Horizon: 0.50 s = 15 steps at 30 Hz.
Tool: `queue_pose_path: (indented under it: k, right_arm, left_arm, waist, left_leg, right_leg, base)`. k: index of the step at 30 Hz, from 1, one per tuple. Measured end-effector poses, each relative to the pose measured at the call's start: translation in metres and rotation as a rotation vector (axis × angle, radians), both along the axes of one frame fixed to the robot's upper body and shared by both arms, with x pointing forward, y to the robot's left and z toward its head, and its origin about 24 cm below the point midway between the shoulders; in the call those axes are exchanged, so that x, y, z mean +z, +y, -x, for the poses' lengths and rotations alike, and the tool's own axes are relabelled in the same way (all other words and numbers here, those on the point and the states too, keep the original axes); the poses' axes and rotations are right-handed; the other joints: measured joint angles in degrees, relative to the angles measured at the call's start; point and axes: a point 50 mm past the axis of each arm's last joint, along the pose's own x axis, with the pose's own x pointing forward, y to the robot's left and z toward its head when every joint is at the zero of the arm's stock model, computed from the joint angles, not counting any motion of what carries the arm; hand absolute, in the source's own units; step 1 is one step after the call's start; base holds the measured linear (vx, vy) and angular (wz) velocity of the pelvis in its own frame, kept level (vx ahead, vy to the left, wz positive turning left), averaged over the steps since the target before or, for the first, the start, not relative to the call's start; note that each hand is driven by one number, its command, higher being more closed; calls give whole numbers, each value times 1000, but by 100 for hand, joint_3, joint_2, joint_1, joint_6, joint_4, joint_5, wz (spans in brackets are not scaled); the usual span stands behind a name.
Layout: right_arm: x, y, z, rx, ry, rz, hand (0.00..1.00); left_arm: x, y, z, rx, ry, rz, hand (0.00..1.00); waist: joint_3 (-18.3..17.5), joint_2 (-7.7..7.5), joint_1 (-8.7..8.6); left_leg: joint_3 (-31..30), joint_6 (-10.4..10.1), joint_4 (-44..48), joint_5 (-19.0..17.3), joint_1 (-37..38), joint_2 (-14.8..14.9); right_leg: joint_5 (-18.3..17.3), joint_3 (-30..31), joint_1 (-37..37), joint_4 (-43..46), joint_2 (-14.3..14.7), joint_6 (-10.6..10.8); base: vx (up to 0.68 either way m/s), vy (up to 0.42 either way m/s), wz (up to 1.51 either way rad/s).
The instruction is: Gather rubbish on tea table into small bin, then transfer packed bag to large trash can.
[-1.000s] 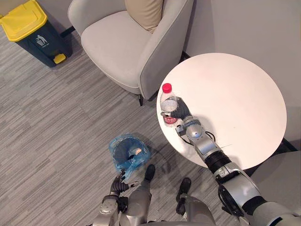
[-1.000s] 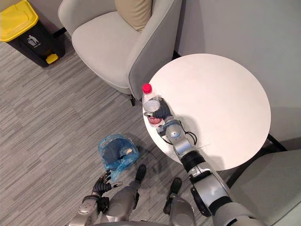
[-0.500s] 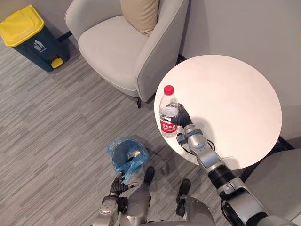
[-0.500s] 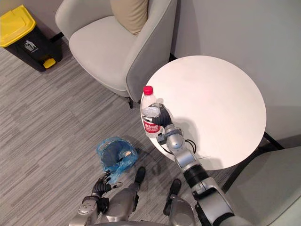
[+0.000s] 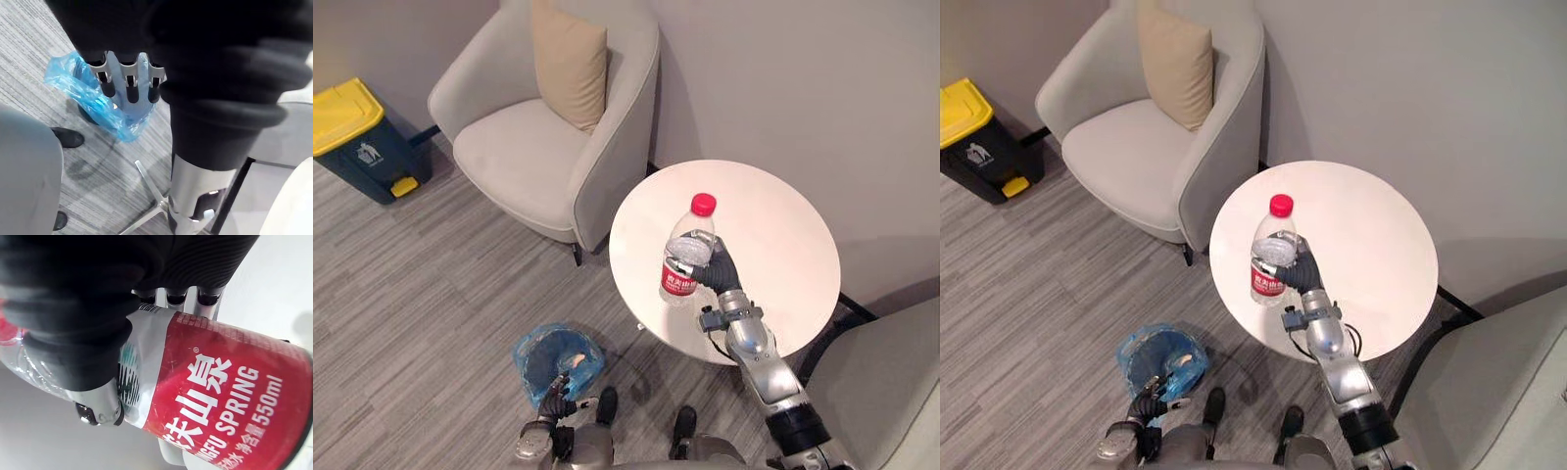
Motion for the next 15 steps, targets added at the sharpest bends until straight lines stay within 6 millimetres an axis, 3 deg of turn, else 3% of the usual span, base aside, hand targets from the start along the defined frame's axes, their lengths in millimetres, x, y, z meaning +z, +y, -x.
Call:
queue_pose_path:
  k: [5,7,15]
  right_arm:
    - [-10,-2,8,-8,29,30,100]
    - [-13,-2,11,-4,38,43,100]
    - [-16,0,19,2,41,73,100]
  left_arm:
    - [-3,0,6,-2,25,-5,0]
    - [-5,1,9,0,35,-5,0]
    - [-8,1,14,0,63,-7,0]
  waist:
    - [-139,42,-50]
    - [-171,52,-152]
    - [-282,131,-194]
  left_leg:
    - [175,1,-34,-1,134,61]
    - [182,1,-34,-2,176,65]
    - [496,5,-27,-37,344,133]
  right_leg:
    - [20,171,32,4,38,-8]
    - [21,182,72,3,44,-8]
    - [90,499,83,17,89,-38]
  base:
    - [-35,-8,-17]
    - [-26,-1,-4]
    - [-34,-1,-21]
